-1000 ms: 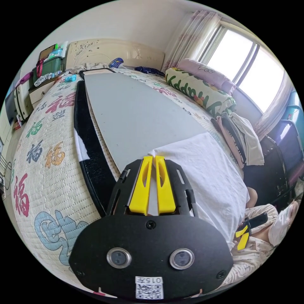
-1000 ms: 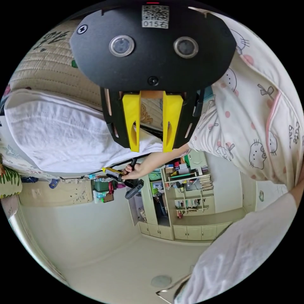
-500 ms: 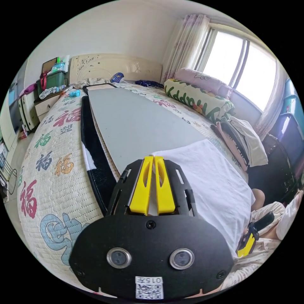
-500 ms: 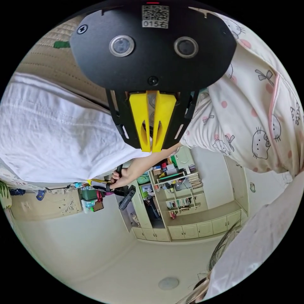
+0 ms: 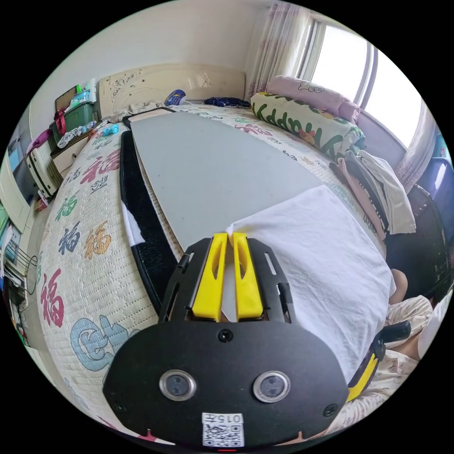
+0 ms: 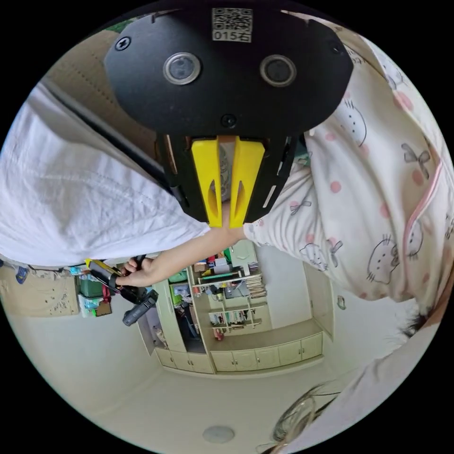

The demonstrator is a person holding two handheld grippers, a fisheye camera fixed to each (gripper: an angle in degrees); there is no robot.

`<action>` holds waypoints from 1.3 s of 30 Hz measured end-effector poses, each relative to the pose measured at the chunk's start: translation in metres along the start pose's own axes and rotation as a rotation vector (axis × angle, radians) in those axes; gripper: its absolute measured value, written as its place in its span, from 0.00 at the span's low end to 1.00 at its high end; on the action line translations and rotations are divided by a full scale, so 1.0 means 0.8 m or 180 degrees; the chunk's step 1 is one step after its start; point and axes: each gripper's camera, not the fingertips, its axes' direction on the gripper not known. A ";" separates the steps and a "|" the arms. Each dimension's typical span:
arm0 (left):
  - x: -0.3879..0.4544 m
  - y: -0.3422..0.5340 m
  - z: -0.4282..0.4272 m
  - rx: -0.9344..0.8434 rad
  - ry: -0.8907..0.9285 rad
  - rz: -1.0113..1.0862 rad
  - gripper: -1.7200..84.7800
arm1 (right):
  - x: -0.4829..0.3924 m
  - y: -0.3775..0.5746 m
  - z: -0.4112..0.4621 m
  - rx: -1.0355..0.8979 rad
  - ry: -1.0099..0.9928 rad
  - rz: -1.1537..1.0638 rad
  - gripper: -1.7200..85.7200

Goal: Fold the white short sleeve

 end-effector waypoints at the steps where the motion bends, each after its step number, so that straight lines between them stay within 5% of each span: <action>1: 0.000 0.003 0.001 0.0005 0.0032 -0.0022 0.04 | -0.015 0.005 -0.005 0.0069 0.0003 -0.0115 0.08; 7: 0.013 0.021 0.010 0.0013 0.0071 -0.0026 0.04 | -0.116 0.035 -0.086 0.1709 0.1286 -0.0748 0.10; 14: 0.026 0.046 0.032 0.0031 0.0051 -0.0014 0.07 | -0.184 -0.070 -0.129 0.2232 0.2324 -0.0969 0.10; 18: 0.007 0.060 0.047 0.0044 0.0052 -0.0282 0.13 | -0.153 -0.203 -0.155 0.1542 0.2200 -0.0366 0.12; 20: -0.012 0.073 0.056 0.0091 0.0298 -0.0403 0.13 | -0.078 -0.291 -0.177 0.1012 0.1232 0.0357 0.15; 23: -0.028 0.089 0.069 0.0162 0.0615 -0.0458 0.14 | -0.013 -0.364 -0.193 0.0877 0.0696 0.0832 0.15; 29: -0.041 0.105 0.117 0.0124 0.0972 -0.0470 0.16 | 0.078 -0.526 -0.114 0.0051 0.2320 0.1156 0.13; 34: -0.048 0.115 0.149 0.0132 0.0997 -0.0464 0.16 | 0.191 -0.657 -0.002 -0.1060 0.2101 0.2041 0.12; 39: -0.055 0.121 0.183 0.0133 0.1026 -0.0424 0.15 | 0.186 -0.758 0.087 -0.1179 0.1889 0.1922 0.15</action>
